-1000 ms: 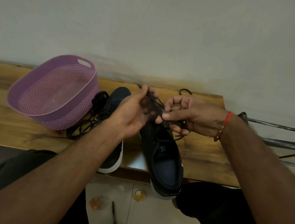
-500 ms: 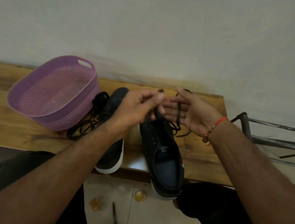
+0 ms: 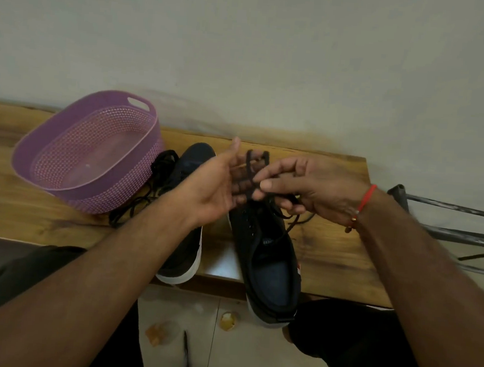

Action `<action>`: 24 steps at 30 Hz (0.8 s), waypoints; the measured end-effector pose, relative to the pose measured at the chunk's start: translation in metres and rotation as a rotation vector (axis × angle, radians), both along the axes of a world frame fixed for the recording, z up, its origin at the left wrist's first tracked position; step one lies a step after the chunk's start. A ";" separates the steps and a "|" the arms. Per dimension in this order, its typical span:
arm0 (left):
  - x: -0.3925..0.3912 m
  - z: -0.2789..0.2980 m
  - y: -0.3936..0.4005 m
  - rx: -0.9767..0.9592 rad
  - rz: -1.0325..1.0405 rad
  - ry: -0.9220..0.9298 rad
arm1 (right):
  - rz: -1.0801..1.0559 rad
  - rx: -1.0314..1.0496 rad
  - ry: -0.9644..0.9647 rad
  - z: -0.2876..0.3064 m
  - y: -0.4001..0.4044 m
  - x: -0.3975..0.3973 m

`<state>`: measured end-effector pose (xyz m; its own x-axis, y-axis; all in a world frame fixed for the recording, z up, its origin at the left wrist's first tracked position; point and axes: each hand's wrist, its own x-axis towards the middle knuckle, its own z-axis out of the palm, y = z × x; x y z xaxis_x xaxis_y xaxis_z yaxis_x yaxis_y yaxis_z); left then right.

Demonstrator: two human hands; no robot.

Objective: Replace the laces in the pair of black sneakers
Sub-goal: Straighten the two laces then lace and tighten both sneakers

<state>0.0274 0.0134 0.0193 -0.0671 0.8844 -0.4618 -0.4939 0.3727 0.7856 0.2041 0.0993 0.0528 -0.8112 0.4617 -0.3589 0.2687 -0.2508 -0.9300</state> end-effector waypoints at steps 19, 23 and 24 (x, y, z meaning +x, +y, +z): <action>0.005 0.004 -0.014 0.143 -0.933 0.713 | -0.756 -0.307 0.300 -0.005 0.019 0.003; 0.001 0.008 -0.015 0.020 -0.859 0.798 | -0.726 -0.199 0.228 -0.005 0.019 0.008; 0.002 0.008 -0.013 0.001 -0.706 0.810 | -0.640 -0.131 0.183 -0.004 0.016 0.005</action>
